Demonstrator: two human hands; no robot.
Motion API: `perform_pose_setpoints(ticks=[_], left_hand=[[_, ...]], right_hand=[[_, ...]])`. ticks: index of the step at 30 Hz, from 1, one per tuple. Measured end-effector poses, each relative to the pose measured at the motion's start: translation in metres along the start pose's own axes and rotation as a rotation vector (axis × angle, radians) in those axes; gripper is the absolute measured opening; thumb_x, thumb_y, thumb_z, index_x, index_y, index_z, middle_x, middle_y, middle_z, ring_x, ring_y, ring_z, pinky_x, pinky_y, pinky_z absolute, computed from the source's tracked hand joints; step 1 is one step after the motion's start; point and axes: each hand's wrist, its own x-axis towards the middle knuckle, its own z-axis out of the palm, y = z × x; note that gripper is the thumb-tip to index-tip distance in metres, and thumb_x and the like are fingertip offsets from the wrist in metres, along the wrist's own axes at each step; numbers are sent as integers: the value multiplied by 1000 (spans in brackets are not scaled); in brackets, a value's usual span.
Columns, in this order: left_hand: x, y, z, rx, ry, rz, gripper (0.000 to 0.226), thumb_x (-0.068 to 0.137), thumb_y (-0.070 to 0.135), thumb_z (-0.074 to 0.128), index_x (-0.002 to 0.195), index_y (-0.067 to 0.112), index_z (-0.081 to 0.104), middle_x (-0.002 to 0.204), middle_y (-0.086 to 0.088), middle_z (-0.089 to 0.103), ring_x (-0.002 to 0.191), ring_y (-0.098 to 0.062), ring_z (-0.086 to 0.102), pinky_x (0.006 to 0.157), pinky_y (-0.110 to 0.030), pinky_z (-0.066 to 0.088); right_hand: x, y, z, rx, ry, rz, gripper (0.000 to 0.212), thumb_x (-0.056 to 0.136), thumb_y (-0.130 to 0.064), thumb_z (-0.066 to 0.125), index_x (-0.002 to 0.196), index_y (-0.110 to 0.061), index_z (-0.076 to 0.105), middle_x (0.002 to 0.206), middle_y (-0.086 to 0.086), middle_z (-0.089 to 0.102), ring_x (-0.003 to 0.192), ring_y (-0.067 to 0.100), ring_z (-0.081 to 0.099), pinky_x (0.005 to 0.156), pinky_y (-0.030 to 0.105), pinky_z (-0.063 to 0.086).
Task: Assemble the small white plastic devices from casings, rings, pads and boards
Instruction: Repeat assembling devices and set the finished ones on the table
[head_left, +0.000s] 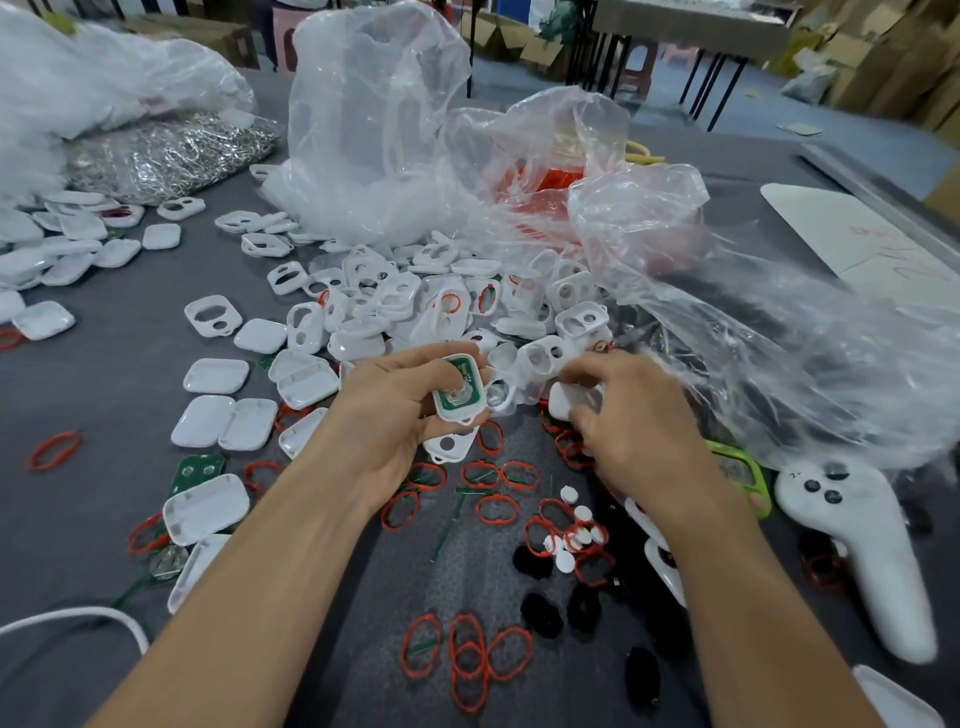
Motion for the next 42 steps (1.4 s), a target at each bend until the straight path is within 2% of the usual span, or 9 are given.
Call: perform_pose_setpoints(ticks=[3, 6, 9, 12, 18, 20, 29, 38, 42], left_hand=[[0, 0, -1, -3, -3, -2, 26, 90, -14, 55, 99, -2, 76, 99, -20, 78, 89, -23, 77, 62, -34, 64], [0, -1, -2, -8, -8, -7, 27, 91, -13, 55, 97, 0, 77, 99, -20, 78, 88, -23, 77, 61, -32, 63], [0, -3, -2, 13, -16, -7, 33, 91, -12, 55, 86, 6, 82, 98, -19, 78, 86, -23, 77, 61, -31, 62], [0, -4, -1, 47, -29, -2, 32, 92, -10, 58, 86, 9, 83, 99, -18, 78, 90, -25, 77, 64, -32, 62], [-2, -6, 4, 65, -40, -2, 26, 91, -12, 58, 96, 3, 79, 95, -17, 79, 83, -21, 77, 64, -32, 63], [-2, -6, 4, 69, -43, -6, 27, 91, -12, 59, 93, 4, 80, 92, -15, 78, 80, -20, 76, 62, -31, 63], [-4, -6, 5, 102, -102, -22, 40, 90, -13, 56, 80, 14, 84, 98, -20, 78, 82, -25, 75, 67, -36, 65], [-6, -6, 5, 94, -98, -24, 27, 95, -6, 54, 99, 2, 80, 103, -25, 76, 87, -29, 73, 81, -44, 64], [-6, -7, 7, 76, -112, -39, 35, 101, 3, 48, 93, 6, 82, 105, -21, 77, 92, -28, 73, 87, -46, 62]], right_hand=[[0, 0, 1, -39, 75, -17, 24, 86, -9, 75, 96, -30, 69, 92, -15, 52, 95, 13, 46, 80, 24, 29], [-2, 4, -2, 175, 109, 31, 19, 88, -28, 80, 79, -33, 65, 74, -19, 57, 80, 13, 57, 71, 27, 38], [-5, 2, -7, 672, 78, 178, 8, 90, -25, 79, 86, -31, 78, 65, -15, 66, 60, 12, 59, 55, 22, 49], [-7, -9, -6, 1111, -99, 271, 18, 98, -6, 65, 88, -16, 77, 59, -4, 64, 49, 7, 52, 41, 15, 40], [-9, -23, 0, 1506, -308, 343, 25, 99, -2, 58, 96, -14, 79, 73, 7, 68, 51, 13, 58, 42, 19, 43], [-9, -25, 3, 1530, -312, 367, 22, 100, -2, 56, 108, -12, 74, 74, 8, 70, 51, 13, 58, 42, 19, 44], [-10, -32, 14, 1375, -215, 350, 20, 102, 1, 54, 101, -11, 70, 69, 5, 70, 46, 11, 54, 39, 18, 38], [-14, -35, 20, 1208, -158, 207, 27, 101, 2, 57, 110, -16, 74, 62, 9, 69, 47, 12, 57, 43, 20, 45], [-13, -33, 24, 1169, -139, 183, 28, 101, 2, 57, 117, -13, 74, 65, 9, 69, 49, 13, 59, 45, 21, 47]])
